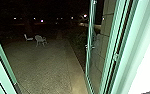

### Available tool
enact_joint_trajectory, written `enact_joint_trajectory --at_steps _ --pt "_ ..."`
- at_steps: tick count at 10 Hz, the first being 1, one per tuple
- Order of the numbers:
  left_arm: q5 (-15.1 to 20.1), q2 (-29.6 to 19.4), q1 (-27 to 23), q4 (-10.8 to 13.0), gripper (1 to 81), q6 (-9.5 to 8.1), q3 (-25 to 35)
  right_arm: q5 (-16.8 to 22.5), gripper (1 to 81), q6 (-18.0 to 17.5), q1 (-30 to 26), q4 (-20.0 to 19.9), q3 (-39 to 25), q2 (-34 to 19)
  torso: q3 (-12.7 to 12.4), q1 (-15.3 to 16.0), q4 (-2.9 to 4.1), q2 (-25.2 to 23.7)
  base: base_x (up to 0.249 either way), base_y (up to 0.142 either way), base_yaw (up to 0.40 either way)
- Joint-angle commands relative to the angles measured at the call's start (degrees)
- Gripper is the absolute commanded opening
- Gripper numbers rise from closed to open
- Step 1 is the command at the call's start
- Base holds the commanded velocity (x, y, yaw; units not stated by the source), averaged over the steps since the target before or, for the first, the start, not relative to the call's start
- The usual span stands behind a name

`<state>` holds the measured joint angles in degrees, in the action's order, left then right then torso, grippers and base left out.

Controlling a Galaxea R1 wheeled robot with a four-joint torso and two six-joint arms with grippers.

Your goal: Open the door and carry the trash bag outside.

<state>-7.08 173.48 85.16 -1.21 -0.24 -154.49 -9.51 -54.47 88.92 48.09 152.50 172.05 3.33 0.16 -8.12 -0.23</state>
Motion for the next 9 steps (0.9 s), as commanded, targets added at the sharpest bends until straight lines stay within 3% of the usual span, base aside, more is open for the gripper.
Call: enact_joint_trajectory --at_steps 1,9 --pt "2.9 0.0 -2.7 0.5 1.0 0.07 0.2 1.6 81.1 0.2 -2.2 0.7 -0.1 -0.1 0.0 0.0 0.0 0.0 0.0 0.0 0.0" --pt "2.8 0.0 -2.7 -0.2 1.0 -0.11 0.0 1.6 81.1 0.1 -1.8 0.6 0.2 -0.1 0.0 0.0 0.0 0.0 0.0 0.0 0.0"
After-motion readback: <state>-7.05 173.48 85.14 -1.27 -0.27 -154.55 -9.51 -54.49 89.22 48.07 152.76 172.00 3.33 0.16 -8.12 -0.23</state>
